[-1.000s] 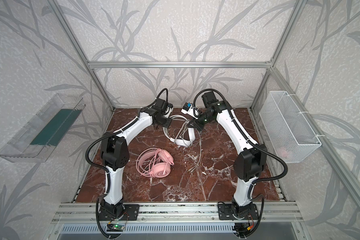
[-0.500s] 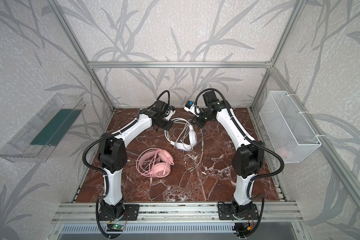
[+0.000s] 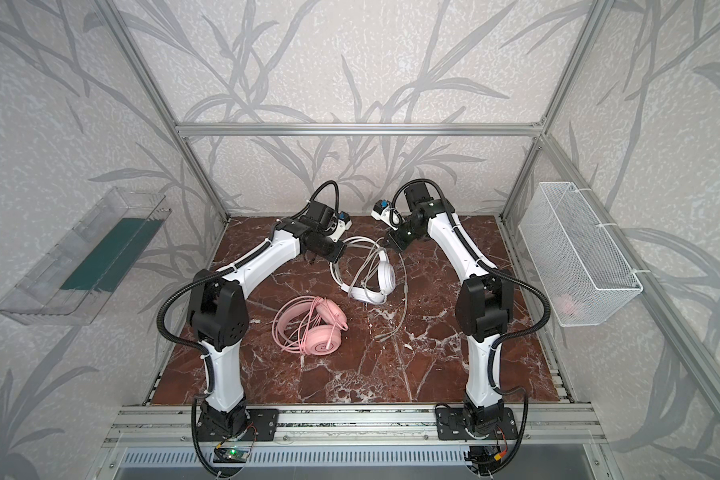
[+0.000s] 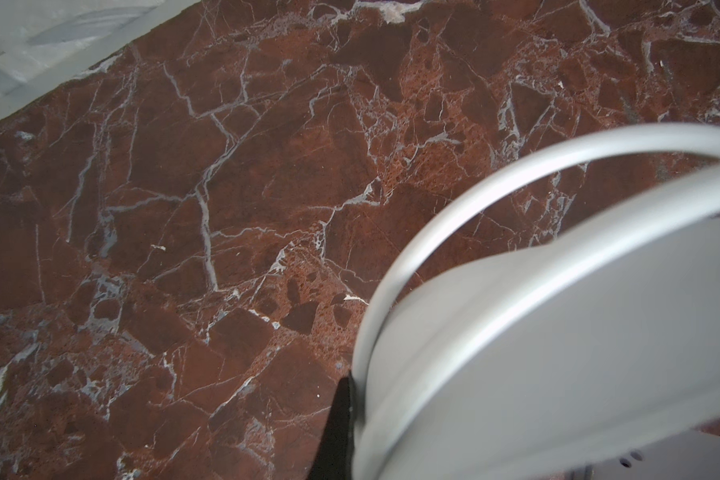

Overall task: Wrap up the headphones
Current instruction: 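Wrap the white cable around the white headset with the right gripper, then release the cable and lower the right gripper toward the cable on the table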

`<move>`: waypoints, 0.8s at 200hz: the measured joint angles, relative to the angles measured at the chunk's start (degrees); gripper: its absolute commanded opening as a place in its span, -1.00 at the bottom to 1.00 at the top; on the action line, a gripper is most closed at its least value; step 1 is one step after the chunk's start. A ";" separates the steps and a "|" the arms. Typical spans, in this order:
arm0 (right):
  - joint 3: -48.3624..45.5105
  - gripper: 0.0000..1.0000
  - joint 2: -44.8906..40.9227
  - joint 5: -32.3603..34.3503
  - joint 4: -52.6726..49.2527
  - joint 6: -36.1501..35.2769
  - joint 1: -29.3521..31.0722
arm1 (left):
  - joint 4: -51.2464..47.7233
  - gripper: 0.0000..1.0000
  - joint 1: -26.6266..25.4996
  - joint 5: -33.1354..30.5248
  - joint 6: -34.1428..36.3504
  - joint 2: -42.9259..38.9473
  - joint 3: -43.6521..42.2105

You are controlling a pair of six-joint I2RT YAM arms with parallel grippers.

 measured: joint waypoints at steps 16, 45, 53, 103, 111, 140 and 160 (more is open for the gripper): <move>0.00 -0.91 0.55 0.31 0.07 0.96 -0.15 | 0.28 -1.00 0.02 0.44 0.02 -0.09 -0.33; -0.46 -0.84 1.92 0.37 0.85 2.75 -0.48 | 0.46 -1.00 0.00 1.03 0.02 -0.17 -0.35; -1.11 -0.83 2.03 0.35 1.46 3.34 -0.55 | 0.55 -1.00 0.00 1.05 0.02 -0.17 -0.35; -7.30 -0.76 2.10 -1.31 6.88 7.26 -1.05 | 0.52 -1.00 -0.02 2.05 0.04 -0.17 -0.35; -8.85 -0.75 2.10 -1.86 8.26 8.04 -1.27 | 0.50 -1.00 0.00 2.29 0.04 -0.17 -0.37; -14.93 -0.67 2.12 -3.98 12.68 11.61 -2.80 | 0.50 -1.00 0.00 2.99 0.07 -0.17 -0.37; -18.97 -0.61 2.10 -5.05 16.00 14.16 -3.74 | 0.55 -1.00 0.00 3.63 -0.02 -0.17 -0.37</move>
